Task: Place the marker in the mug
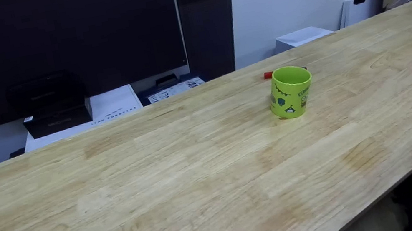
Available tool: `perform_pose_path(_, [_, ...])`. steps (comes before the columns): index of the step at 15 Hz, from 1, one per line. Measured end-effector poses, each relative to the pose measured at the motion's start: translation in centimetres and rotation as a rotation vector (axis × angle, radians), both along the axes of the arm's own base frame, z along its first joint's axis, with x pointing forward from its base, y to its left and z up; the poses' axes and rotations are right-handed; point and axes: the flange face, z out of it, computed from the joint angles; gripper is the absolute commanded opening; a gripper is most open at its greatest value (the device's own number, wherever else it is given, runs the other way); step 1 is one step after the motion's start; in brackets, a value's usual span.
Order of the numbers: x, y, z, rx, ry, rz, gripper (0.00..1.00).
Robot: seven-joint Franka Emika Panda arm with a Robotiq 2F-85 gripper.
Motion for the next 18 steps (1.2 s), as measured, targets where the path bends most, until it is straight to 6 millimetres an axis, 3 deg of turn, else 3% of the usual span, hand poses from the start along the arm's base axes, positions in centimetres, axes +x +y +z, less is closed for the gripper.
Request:
perform_pose_path(10, [6.9, 2.0, -10.6, -0.013, 0.017, -0.075, 1.0])
perform_pose_path(13, [8.4, 2.5, -12.1, -0.005, 0.058, -0.051, 1.0])
perform_pose_path(18, [8.2, 2.4, -12.4, -0.003, 0.06, -0.05, 1.0])
